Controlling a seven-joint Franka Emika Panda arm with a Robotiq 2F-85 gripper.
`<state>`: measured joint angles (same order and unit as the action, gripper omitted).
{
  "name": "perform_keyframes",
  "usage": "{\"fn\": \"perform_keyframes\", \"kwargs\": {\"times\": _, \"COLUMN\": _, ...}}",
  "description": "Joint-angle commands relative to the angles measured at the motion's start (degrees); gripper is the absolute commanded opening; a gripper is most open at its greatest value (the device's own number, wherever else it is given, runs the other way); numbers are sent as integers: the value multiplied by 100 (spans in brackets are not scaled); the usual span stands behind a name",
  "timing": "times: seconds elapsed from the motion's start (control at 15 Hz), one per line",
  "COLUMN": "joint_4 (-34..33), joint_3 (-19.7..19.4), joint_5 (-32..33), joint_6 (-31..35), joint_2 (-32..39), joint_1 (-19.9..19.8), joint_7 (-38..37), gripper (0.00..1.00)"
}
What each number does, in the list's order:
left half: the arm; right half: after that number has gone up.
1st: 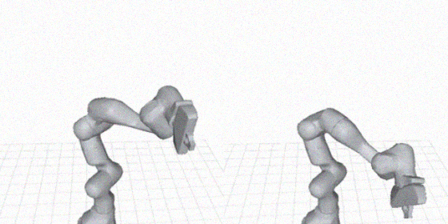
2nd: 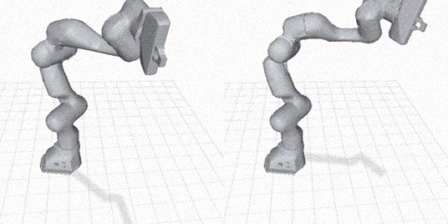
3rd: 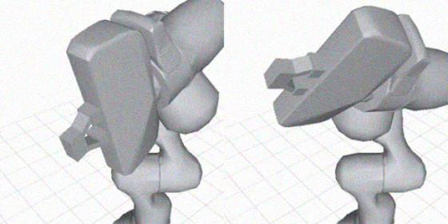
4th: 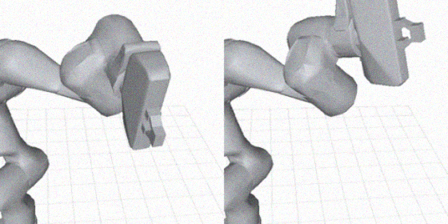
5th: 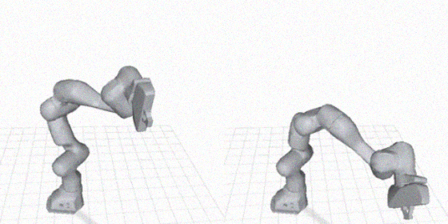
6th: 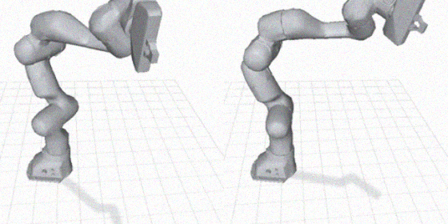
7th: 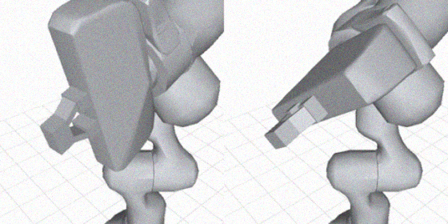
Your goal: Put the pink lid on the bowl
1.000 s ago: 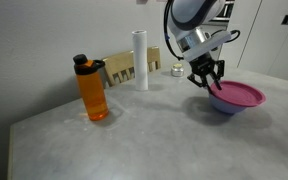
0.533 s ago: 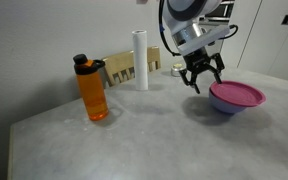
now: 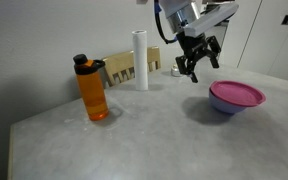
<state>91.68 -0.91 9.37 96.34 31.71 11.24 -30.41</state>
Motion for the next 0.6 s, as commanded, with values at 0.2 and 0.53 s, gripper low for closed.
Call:
{"fn": "perform_keyframes", "kwargs": {"times": 0.2, "joint_4": 481, "joint_3": 147, "joint_5": 1053, "joint_6": 81, "joint_2": -490, "joint_1": 249, "joint_7": 1252, "gripper": 100}}
{"fn": "perform_keyframes", "kwargs": {"times": 0.53, "joint_4": 206, "joint_3": 208, "joint_5": 1200, "joint_6": 6, "joint_2": -310, "joint_1": 287, "joint_7": 1224, "gripper": 100}}
